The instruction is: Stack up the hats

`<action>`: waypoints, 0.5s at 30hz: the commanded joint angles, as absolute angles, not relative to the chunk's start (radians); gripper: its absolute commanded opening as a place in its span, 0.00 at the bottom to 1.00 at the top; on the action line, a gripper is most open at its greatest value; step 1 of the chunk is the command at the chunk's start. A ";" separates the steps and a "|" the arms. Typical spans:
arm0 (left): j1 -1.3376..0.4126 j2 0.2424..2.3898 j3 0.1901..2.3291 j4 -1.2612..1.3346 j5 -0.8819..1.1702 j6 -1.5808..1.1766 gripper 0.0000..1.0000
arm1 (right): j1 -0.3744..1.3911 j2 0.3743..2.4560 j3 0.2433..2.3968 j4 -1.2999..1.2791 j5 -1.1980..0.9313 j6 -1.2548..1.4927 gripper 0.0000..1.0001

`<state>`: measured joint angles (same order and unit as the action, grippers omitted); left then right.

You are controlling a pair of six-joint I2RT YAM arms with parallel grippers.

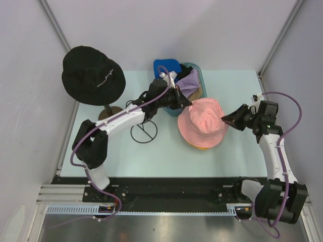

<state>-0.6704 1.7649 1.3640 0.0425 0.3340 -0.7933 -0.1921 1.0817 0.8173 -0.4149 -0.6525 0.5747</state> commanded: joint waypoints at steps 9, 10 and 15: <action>-0.634 1.718 1.538 -0.139 0.186 -0.704 0.86 | -0.219 1.069 1.058 -0.682 -0.382 0.436 0.77; -0.632 1.701 1.572 -0.173 0.169 -0.687 0.93 | -0.219 1.069 1.127 -0.698 -0.356 0.425 0.78; -0.627 1.632 1.638 -0.242 0.027 -0.583 0.99 | -0.181 1.078 1.284 -0.718 -0.230 0.408 0.78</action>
<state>-0.6353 1.7508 1.5455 -0.1871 0.1673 -0.6907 -0.2123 1.0901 1.1519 -0.6888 -0.3683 0.4541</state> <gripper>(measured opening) 0.986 0.777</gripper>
